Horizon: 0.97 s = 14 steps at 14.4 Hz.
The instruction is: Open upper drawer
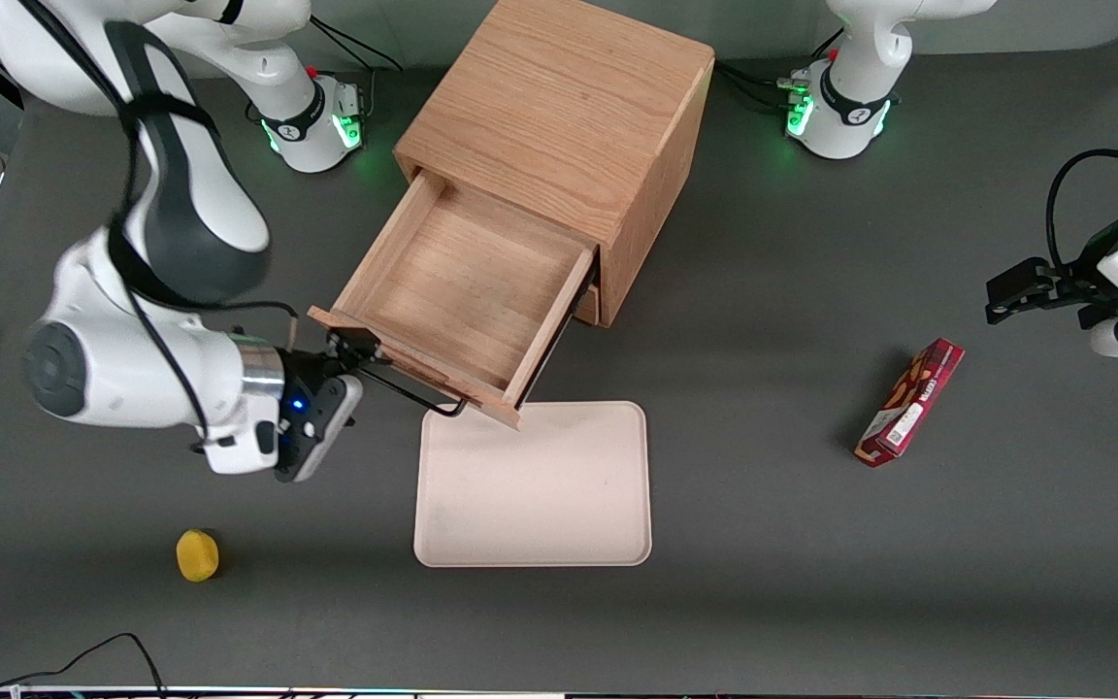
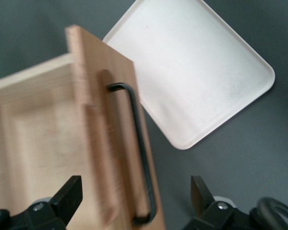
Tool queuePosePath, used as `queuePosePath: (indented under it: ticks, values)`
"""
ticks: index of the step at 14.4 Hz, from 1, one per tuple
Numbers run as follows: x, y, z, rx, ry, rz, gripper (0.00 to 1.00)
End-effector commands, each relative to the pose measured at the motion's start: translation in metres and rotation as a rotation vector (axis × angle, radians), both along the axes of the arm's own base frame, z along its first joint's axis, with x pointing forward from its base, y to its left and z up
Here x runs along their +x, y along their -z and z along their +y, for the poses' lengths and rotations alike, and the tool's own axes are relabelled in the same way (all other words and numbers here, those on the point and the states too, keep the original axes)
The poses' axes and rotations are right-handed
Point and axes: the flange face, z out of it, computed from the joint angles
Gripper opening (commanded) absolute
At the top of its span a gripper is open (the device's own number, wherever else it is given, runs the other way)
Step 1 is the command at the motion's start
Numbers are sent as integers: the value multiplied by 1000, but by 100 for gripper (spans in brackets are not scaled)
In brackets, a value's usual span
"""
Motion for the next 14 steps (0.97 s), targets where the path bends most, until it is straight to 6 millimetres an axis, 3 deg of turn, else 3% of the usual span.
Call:
queuePosePath:
  ticks: [1, 4, 6, 8, 10, 12, 14]
  values:
    - [-37, -93, -1, -54, 154, -35, 100]
    - [-87, -171, -12, -153, 429, -21, 100]
    - [-112, -198, -32, -216, 503, 1, 100]
    - [-119, -213, -95, -298, 643, 14, 100]
    - [-133, -215, -120, -347, 780, 36, 100]
    - [-157, -196, -136, -389, 855, 85, 100]
    - [-190, -171, -149, -382, 895, 21, 100]
